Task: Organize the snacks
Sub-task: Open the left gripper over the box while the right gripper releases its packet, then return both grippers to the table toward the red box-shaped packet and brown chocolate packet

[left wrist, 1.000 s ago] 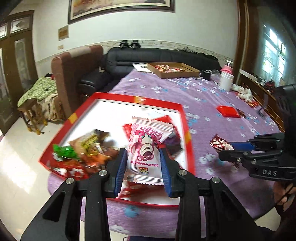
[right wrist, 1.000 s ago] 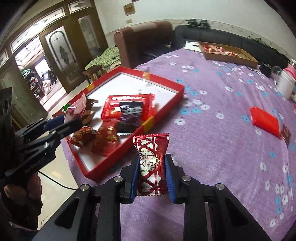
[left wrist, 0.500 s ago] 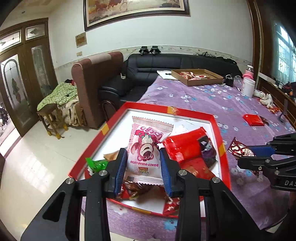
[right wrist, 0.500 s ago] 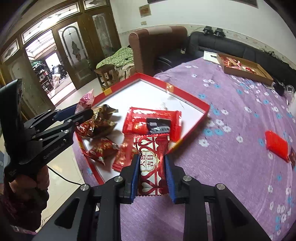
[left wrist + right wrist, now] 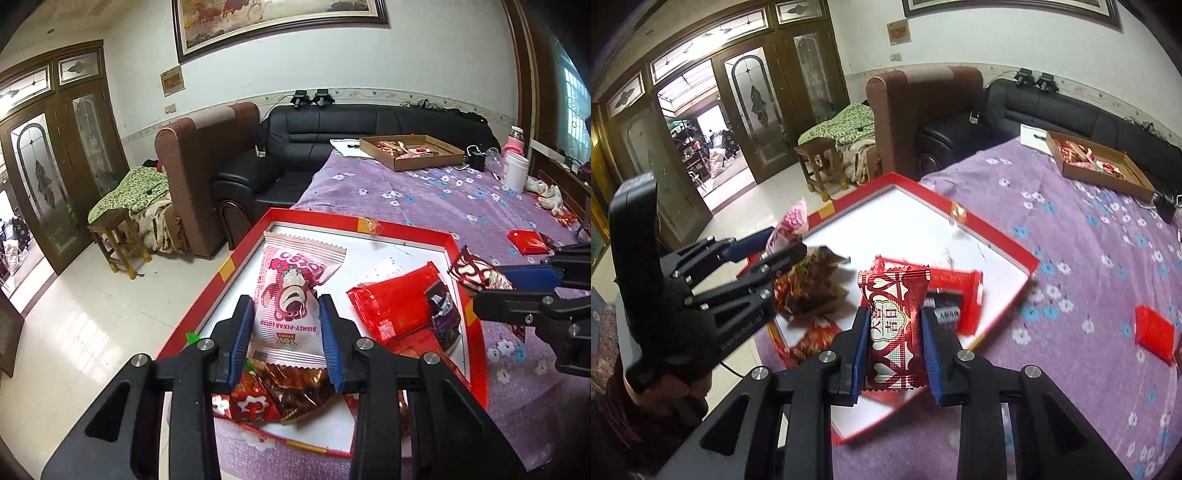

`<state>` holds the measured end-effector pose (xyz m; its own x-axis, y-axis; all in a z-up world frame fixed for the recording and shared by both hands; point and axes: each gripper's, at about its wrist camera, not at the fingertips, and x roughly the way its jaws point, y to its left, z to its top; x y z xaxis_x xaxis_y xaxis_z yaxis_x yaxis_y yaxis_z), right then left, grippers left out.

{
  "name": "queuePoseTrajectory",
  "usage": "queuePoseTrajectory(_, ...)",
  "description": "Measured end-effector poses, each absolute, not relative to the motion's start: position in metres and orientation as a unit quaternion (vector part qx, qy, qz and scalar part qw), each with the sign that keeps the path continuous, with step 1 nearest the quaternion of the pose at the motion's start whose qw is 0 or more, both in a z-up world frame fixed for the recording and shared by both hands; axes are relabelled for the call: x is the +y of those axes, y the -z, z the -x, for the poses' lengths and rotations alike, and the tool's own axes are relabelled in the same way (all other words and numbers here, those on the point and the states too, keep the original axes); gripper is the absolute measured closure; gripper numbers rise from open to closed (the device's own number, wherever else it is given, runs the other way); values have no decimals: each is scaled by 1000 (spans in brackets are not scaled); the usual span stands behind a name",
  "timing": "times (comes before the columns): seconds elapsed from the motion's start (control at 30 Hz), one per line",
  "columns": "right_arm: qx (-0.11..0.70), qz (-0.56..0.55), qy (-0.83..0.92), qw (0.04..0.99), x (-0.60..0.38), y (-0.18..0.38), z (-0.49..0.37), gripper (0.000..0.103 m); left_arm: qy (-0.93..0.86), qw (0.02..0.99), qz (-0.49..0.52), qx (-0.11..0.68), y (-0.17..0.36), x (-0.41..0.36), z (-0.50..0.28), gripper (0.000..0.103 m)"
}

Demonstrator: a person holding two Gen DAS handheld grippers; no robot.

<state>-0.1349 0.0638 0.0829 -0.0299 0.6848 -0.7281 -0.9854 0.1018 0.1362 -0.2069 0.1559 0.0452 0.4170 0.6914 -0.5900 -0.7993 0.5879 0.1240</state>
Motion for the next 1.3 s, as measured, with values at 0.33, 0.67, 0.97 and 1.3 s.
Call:
queuePoseTrajectory(0.33,326,201,-644,662,95,-93,131,74,-468,826,68,305,-53,172,202,70)
queuePoseTrajectory(0.67,303,178,-656,668,130,-94,131,73,-519,801,35,295,-66,192,197,69)
queuePoseTrajectory(0.97,316,127,-636,693,122,-85,91,31,-532,792,1,298,-60,183,189,17)
queuePoseTrajectory(1.3,357,90,-581,725,81,-73,22,31,-502,803,-14,320,-57,163,156,17)
